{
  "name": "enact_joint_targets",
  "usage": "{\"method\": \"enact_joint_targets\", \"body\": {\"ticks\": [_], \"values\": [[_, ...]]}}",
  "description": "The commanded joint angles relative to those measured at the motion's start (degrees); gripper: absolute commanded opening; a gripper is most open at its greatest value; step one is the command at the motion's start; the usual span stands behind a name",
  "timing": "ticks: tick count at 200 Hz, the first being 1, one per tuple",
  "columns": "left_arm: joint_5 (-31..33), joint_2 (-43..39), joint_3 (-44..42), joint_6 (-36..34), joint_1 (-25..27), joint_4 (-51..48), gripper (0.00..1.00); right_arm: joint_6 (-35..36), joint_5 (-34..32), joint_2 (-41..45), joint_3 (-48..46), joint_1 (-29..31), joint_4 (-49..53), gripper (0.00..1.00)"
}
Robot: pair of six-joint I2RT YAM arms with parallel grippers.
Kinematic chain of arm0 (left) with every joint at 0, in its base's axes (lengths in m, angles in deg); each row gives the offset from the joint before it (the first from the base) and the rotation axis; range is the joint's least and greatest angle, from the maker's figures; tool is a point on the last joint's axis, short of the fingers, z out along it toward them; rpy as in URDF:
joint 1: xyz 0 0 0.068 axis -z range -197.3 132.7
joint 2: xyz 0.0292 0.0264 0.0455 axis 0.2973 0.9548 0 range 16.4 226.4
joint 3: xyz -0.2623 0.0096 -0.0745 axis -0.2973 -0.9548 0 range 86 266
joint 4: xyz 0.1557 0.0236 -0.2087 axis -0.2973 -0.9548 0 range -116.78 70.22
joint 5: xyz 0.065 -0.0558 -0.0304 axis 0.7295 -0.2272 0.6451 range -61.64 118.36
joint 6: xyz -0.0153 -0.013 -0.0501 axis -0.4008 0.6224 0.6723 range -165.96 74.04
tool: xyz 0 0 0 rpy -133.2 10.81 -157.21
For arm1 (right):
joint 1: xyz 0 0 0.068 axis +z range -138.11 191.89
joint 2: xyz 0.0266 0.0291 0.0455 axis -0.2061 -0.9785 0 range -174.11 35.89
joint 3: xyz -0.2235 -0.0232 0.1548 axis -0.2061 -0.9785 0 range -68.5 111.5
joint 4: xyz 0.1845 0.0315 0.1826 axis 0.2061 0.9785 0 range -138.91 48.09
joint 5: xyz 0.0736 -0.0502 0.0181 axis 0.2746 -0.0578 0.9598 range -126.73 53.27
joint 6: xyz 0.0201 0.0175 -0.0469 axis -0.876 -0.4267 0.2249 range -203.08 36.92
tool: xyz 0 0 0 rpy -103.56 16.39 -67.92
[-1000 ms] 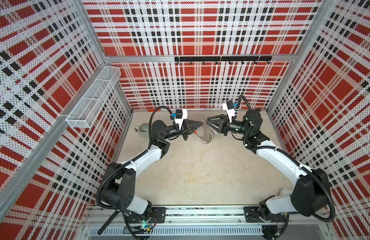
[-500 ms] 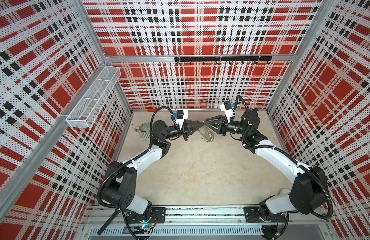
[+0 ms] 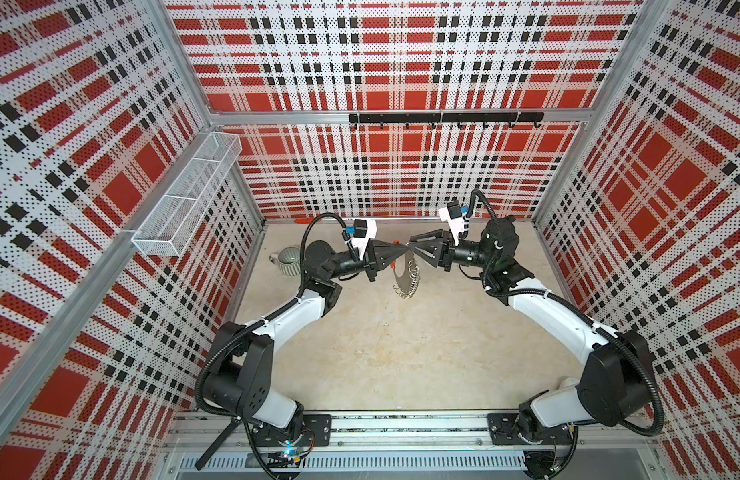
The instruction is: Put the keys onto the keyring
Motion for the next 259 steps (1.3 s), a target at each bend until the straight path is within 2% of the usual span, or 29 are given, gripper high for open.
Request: {"method": "enact_joint_targets", "body": {"ticks": [1, 78, 124, 211, 257, 259], "values": [[-0.7, 0.1, 1.3, 0.6, 0.5, 2.8, 0.00, 0.6, 1.1, -0.3, 1.8, 0.4, -0.8, 0.36], [-0.7, 0.3, 1.7, 0.6, 0.4, 2.9, 0.00, 0.5, 1.7, -0.6, 1.9, 0.7, -0.5, 0.30], [-0.7, 0.5, 1.8, 0.8, 0.4, 2.8, 0.00, 0.7, 1.8, -0.5, 1.9, 0.9, -0.4, 0.23], [-0.6, 0.6, 1.6, 0.8, 0.4, 2.9, 0.00, 1.4, 1.2, 0.2, 1.3, 1.1, 0.2, 0.00], [0.0, 1.1, 1.4, 0.6, 0.2, 2.9, 0.00, 1.5, 0.0, 0.6, 1.0, 1.3, 0.4, 0.00], [0.3, 1.1, 1.4, 0.6, 0.2, 2.9, 0.03, 1.6, -0.2, 0.6, 1.0, 1.3, 0.5, 0.00]]}}
